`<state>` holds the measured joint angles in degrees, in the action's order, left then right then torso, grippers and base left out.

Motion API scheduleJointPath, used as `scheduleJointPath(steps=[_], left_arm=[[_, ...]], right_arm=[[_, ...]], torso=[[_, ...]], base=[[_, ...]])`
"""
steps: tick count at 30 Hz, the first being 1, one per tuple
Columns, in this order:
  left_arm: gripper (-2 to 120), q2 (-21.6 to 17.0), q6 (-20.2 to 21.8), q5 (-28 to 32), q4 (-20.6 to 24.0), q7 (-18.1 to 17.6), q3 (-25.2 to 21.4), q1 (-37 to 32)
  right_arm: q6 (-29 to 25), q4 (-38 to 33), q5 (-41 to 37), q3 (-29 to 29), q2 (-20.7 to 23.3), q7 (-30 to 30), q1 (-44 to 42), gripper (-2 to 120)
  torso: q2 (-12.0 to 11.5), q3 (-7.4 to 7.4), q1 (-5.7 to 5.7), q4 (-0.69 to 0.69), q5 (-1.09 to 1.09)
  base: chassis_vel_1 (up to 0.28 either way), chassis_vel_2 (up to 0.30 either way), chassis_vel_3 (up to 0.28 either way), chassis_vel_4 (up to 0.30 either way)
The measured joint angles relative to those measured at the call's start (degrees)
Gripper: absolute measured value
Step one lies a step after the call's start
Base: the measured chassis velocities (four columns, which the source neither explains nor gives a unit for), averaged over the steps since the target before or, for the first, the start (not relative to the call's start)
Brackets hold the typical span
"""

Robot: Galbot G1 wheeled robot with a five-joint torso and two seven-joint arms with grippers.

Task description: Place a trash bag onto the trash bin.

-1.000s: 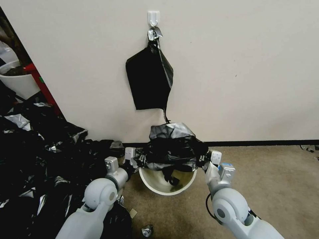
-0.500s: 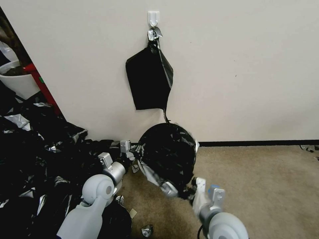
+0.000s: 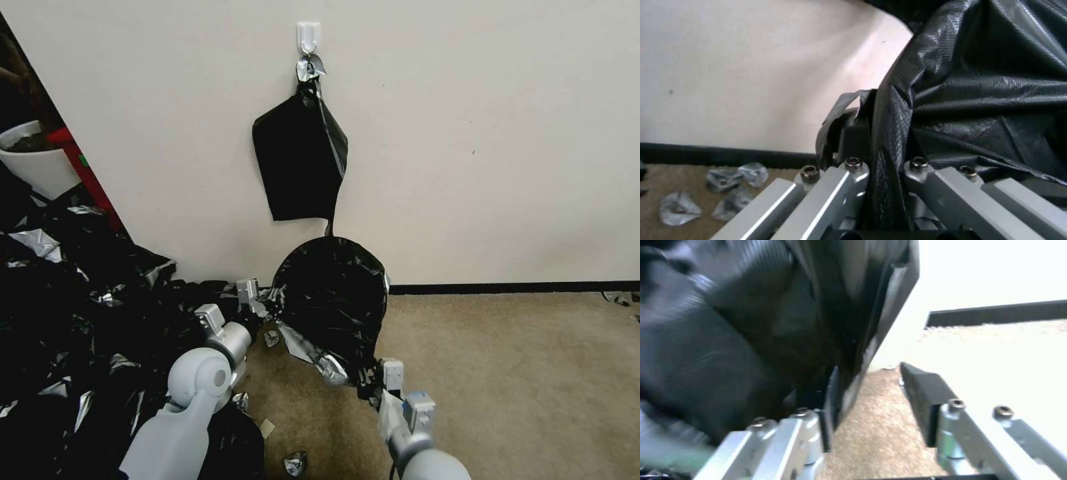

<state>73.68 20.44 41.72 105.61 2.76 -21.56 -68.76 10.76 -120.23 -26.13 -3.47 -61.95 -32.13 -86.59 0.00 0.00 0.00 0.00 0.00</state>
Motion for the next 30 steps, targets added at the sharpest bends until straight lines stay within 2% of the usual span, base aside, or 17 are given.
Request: scheduleJointPath(steps=[1, 2, 4, 6, 8, 9, 10, 11, 12, 15, 16, 17, 19, 26, 28, 30], left_arm=[[4, 0.0, 0.1, -0.2, -0.3, -0.5, 0.2, 0.2], [4, 0.0, 0.1, -0.2, -0.3, -0.5, 0.2, 0.2], [4, 0.2, 0.6, -0.5, -0.9, -2.2, 0.5, 0.9], [4, 0.2, 0.9, -0.5, -1.0, -2.8, 0.6, 1.1], [4, 0.3, 1.5, -0.5, -1.3, -4.8, 0.8, 1.6], [4, 0.4, 1.7, -0.4, -1.3, -5.5, 0.9, 1.8], [4, 0.4, 2.2, -0.1, -1.3, -6.7, 0.9, 2.1], [4, 0.4, 2.2, -0.1, -1.3, -6.7, 0.9, 2.1], [4, 0.4, 2.8, 0.5, -1.1, -8.1, 0.9, 2.3], [4, 0.6, 3.7, 1.8, -0.1, -10.5, 0.9, 2.5], [4, 0.6, 3.7, 1.8, -0.1, -10.5, 0.9, 2.5], [4, 0.8, 4.2, 2.6, 0.5, -11.6, 0.9, 2.5], [4, 1.0, 5.0, 4.0, 1.5, -13.2, 0.9, 2.5], [4, 1.1, 5.8, 5.9, 3.3, -15.0, 0.7, 1.9], [4, 1.2, 5.9, 6.0, 3.6, -15.2, 0.7, 1.7], [4, 1.2, 5.9, 6.0, 3.6, -15.3, 0.7, 1.7]], right_arm=[[0.2, -1.1, -1.4, 0.0, 0.4, -1.1, -0.5, 45], [0.2, -1.1, -1.4, 0.0, 0.4, -1.1, -0.5, 45], [1.4, -4.8, -9.0, 0.0, 1.2, -5.9, -1.6, 55], [1.7, -5.7, -11.0, -0.1, 1.3, -7.2, -1.8, 59], [1.7, -7.9, -12.9, -0.4, 1.8, -9.2, -2.9, 71], [1.0, -8.0, -11.1, -0.5, 2.0, -8.9, -3.2, 75], [-0.7, -7.6, -6.6, -0.8, 2.5, -6.1, -3.9, 80], [-0.7, -7.6, -6.6, -0.8, 2.5, -6.1, -3.9, 80], [-2.4, -6.7, -1.9, -1.0, 2.9, -2.5, -4.4, 84], [-6.1, -4.2, 5.9, -1.8, 2.9, 4.4, -4.8, 97], [-6.1, -4.2, 5.9, -1.8, 2.9, 4.4, -4.8, 97], [-8.7, -2.6, 10.0, -1.9, 2.5, 7.8, -4.6, 99], [-11.2, -0.8, 13.7, -1.9, 1.8, 11.0, -4.1, 100], [-14.3, 0.9, 17.5, -1.7, 0.5, 13.0, -2.7, 99], [-16.6, 2.1, 17.6, -1.4, -0.4, 12.7, -2.2, 88], [-17.4, 2.3, 17.5, -1.4, -0.5, 12.7, -2.2, 84]], torso=[[0.0, 0.00, 0.00, 0.00, 0.00], [0.0, 0.00, 0.00, 0.00, 0.00], [0.0, 0.00, 0.00, 0.00, 0.00], [0.0, 0.00, 0.00, 0.00, 0.00], [0.0, 0.00, 0.00, 0.00, 0.00], [0.0, 0.00, 0.00, 0.00, 0.00], [0.0, 0.00, 0.00, 0.00, 0.00], [0.0, 0.00, 0.00, 0.00, 0.00], [0.0, 0.00, 0.00, 0.00, 0.00], [0.0, 0.00, 0.00, 0.00, 0.00], [0.0, 0.00, 0.00, 0.00, 0.00], [0.0, 0.00, 0.00, 0.00, 0.00], [0.0, 0.00, 0.00, 0.00, 0.00], [0.0, 0.00, 0.00, 0.00, 0.00], [0.0, 0.00, 0.00, 0.00, 0.00], [0.0, 0.00, 0.00, 0.00, 0.00]], base=[[0.000, 0.000, 0.000, 0.000], [0.000, 0.000, 0.000, 0.000], [0.000, 0.000, 0.000, 0.000], [0.000, 0.000, 0.000, 0.000], [0.000, 0.000, 0.000, 0.000], [0.000, 0.000, 0.000, 0.000], [0.000, 0.000, 0.000, 0.000], [0.000, 0.000, 0.000, 0.000], [0.000, 0.000, 0.000, 0.000], [0.000, 0.000, 0.000, 0.000], [0.000, 0.000, 0.000, 0.000], [0.000, 0.000, 0.000, 0.000], [0.000, 0.000, 0.000, 0.000], [0.000, 0.000, 0.000, 0.000], [0.000, 0.000, 0.000, 0.000], [0.000, 0.000, 0.000, 0.000]])
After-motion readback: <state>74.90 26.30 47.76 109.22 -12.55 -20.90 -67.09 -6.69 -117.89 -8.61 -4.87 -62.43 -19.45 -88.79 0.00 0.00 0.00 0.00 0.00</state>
